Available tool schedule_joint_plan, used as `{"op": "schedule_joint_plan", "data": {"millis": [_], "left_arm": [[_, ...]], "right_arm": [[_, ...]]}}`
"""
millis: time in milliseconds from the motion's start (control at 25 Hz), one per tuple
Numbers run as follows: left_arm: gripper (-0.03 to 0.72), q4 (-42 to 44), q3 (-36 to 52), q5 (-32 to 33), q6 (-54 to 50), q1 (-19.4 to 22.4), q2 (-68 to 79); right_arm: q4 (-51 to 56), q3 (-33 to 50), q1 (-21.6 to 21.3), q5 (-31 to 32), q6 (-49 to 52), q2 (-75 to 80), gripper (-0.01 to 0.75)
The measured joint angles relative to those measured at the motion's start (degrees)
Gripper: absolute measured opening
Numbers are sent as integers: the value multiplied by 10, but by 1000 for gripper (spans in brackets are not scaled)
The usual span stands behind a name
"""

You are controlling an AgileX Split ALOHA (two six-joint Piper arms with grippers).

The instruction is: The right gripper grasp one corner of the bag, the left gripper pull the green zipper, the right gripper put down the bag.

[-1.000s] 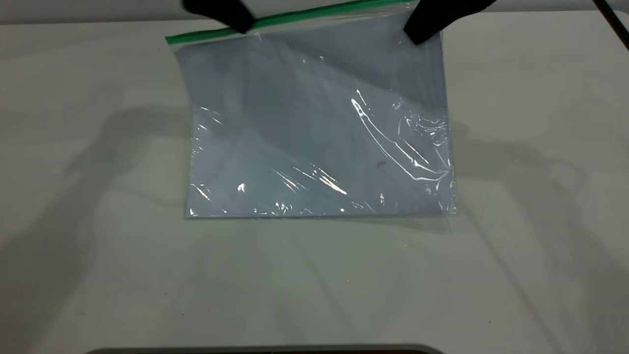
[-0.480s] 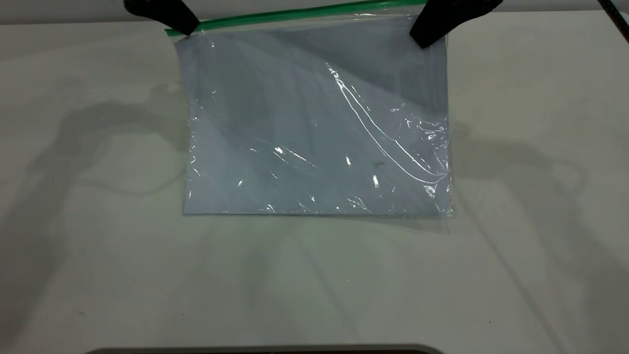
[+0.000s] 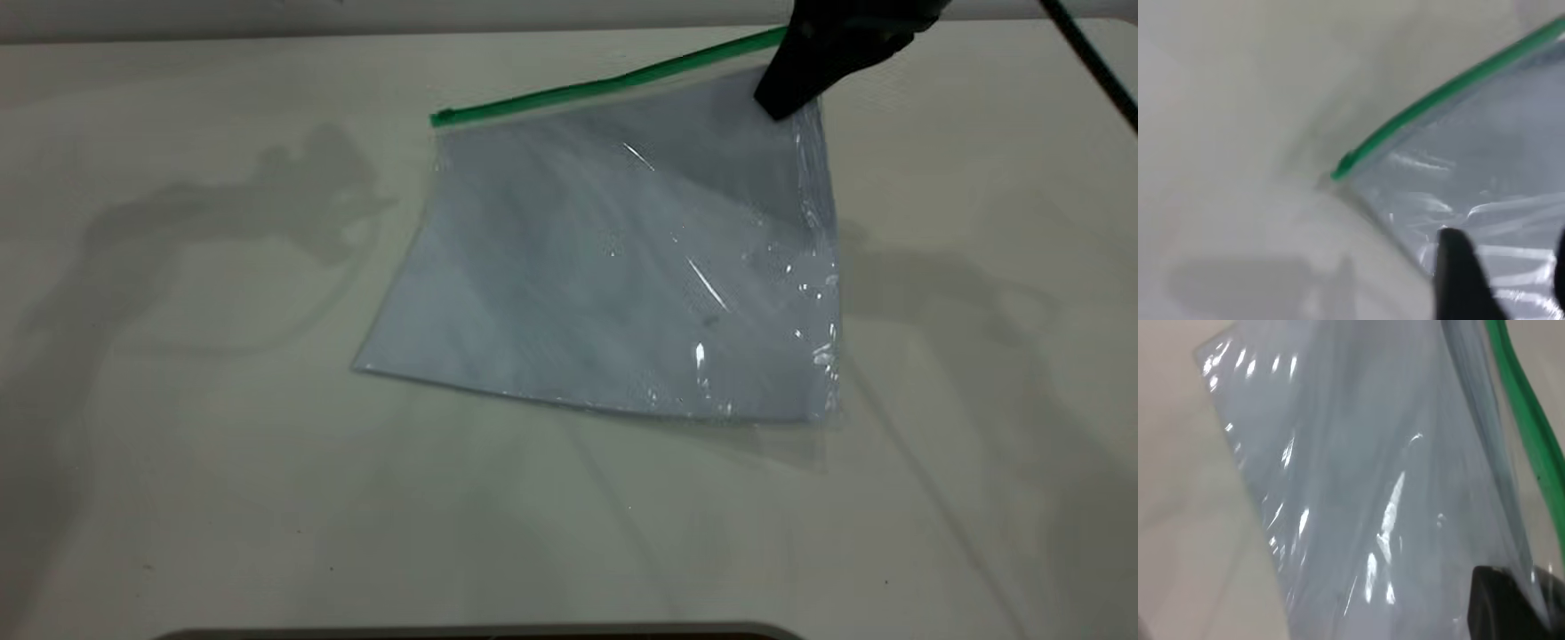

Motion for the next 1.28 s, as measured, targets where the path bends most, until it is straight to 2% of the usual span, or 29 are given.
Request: {"op": "schedule_joint_plan", "data": {"millis": [80,160,240,360,440,560,720,840,960,1080,1280], "left_arm": [[575,-6,0,4,-20,-3,-46],[622,-6,0,16,-51,-6,-96],[626,-6,0,34,-85,-9,-152],[591,-7,0,73,-134,-10,-248],[567,0,0,103,-167,-10,-304],[558,44,0,138,-240,-11,-392],[555,159,0,177,-368,-11,-505],[553,251,0,179,-449,-12,-574],[553,326,12,179,-511,-12,-634],[553,370,63,179,-549,-12,-702],[551,409,218,179,-587,-12,-800]], "right_arm": [[-3,0,0,-27,0,-1,120],[-25,0,0,-42,3,-4,211],[-54,0,-1,-43,18,-10,342],[-92,0,-1,-21,62,-34,522],[-117,0,-1,16,109,-69,588],[-147,0,-1,98,202,-164,596],[-167,0,3,243,304,-296,539],[-184,0,7,332,356,-380,504],[-207,11,7,350,410,-460,490],[-239,43,7,357,462,-544,487],[-308,141,7,357,539,-682,487]]}}
